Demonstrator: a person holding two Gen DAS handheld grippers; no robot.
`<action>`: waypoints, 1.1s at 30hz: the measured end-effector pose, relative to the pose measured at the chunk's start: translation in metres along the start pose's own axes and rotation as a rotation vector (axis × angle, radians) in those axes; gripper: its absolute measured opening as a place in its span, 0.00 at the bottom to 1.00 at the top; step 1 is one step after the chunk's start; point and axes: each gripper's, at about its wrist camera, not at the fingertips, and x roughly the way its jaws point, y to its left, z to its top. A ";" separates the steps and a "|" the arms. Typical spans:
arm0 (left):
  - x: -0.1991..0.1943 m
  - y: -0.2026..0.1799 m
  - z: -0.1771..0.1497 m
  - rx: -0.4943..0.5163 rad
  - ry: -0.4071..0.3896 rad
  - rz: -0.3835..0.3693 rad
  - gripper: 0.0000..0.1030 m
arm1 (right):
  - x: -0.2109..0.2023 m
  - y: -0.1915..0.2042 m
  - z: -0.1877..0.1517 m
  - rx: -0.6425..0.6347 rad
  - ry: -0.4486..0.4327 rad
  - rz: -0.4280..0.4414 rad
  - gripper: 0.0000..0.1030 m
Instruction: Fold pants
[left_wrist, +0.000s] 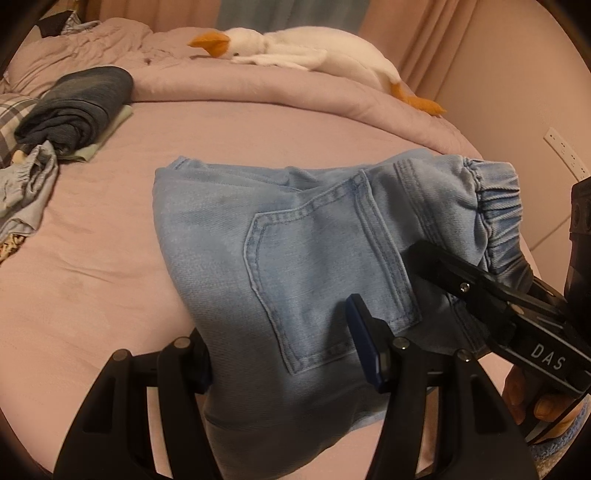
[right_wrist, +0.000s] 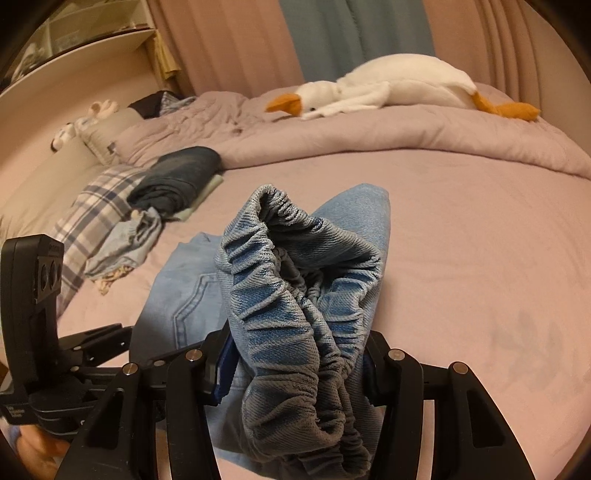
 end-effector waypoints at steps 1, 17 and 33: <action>-0.002 0.005 0.000 -0.003 -0.003 0.004 0.57 | 0.002 0.004 0.002 -0.005 -0.003 0.005 0.54; 0.016 0.038 0.048 0.005 -0.041 0.064 0.57 | 0.040 0.032 0.039 -0.051 -0.045 0.043 0.54; 0.059 0.049 0.082 0.026 -0.014 0.072 0.57 | 0.077 0.025 0.065 -0.034 -0.048 0.031 0.54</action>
